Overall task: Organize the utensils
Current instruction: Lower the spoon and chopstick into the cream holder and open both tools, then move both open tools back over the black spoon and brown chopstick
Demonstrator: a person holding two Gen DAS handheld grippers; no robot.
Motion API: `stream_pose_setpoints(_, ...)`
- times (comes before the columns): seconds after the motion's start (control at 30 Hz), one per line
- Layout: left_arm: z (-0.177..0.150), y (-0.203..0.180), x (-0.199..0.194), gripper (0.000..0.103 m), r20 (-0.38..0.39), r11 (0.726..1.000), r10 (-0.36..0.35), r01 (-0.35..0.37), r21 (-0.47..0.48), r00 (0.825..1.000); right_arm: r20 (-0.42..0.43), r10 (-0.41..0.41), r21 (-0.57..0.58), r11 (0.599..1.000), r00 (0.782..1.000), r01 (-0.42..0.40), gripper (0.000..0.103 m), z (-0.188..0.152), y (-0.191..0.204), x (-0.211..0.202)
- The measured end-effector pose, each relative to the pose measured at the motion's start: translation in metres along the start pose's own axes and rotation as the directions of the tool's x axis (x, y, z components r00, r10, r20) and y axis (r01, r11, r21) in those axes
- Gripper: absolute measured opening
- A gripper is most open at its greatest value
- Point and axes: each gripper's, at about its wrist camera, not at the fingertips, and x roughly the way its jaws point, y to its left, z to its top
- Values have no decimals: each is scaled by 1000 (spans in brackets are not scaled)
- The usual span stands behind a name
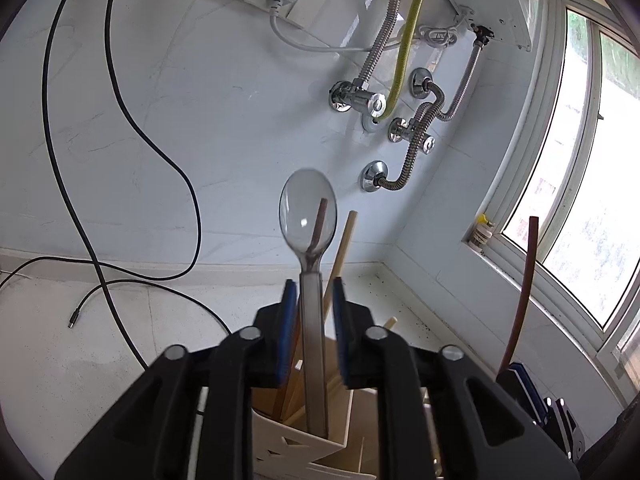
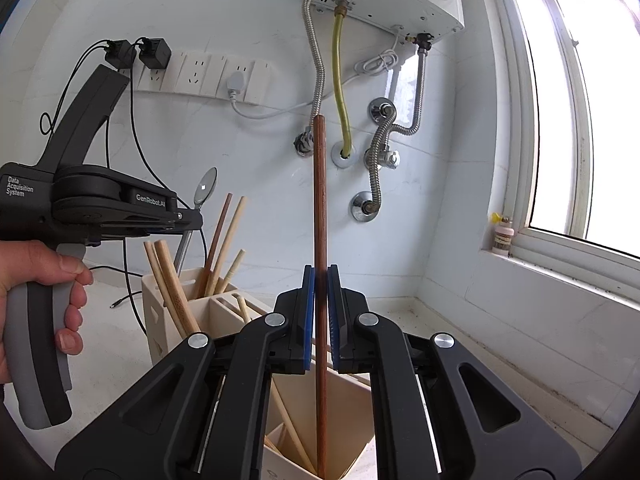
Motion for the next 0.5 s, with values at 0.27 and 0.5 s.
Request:
stream_pose_setpoints(0.27,2,5,-24,69,56,1000,7,-8,15,998,8,-48,90,995,999,47,48,2,-22,-14)
stream_pose_setpoints(0.5,17,8,-53,79,82,999,-27,25,28,996,-10,-143,123,982,990,143,65,6,-33,-27)
